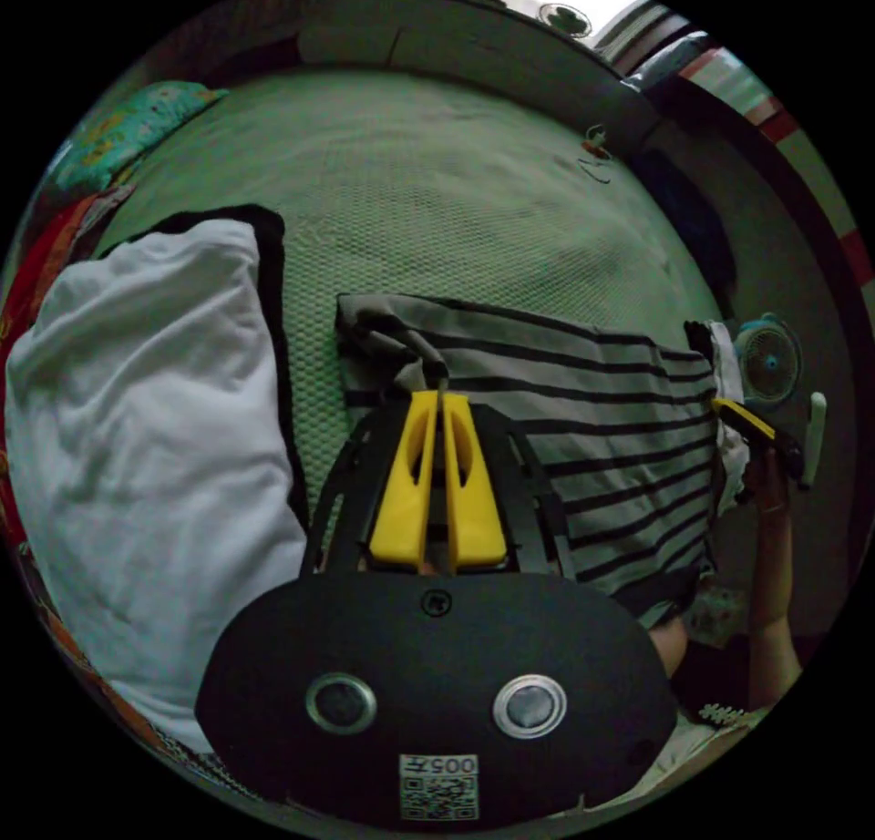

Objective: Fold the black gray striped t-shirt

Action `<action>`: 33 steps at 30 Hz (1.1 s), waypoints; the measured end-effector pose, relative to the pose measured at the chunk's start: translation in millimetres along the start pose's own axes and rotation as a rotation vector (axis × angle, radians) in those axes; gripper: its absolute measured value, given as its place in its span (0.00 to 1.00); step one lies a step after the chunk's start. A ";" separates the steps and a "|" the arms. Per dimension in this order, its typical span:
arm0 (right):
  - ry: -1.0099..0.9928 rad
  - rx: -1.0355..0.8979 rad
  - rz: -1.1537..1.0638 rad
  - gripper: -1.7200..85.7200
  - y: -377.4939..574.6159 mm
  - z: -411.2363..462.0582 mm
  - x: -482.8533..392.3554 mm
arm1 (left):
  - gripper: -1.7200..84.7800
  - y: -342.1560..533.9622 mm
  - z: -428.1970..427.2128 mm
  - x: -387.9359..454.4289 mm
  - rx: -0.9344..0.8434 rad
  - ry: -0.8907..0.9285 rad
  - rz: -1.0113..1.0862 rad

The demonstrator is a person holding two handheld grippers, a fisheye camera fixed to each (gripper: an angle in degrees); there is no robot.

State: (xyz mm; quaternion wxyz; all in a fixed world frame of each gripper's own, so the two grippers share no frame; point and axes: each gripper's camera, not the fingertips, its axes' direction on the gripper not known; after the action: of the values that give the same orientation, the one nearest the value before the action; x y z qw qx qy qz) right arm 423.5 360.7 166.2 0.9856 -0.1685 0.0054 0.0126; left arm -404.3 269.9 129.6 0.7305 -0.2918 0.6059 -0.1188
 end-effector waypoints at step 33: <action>-0.404 -0.131 -0.197 0.07 -26.7 73.2 -119.9 | 0.15 40.2 42.1 -5.4 -0.073 0.221 0.186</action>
State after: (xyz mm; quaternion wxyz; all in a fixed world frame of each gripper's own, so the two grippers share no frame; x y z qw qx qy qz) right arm 304.8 357.1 245.9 0.9500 -0.2261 -0.2094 -0.0497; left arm -372.6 316.8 115.1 0.6563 -0.2460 0.7108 -0.0599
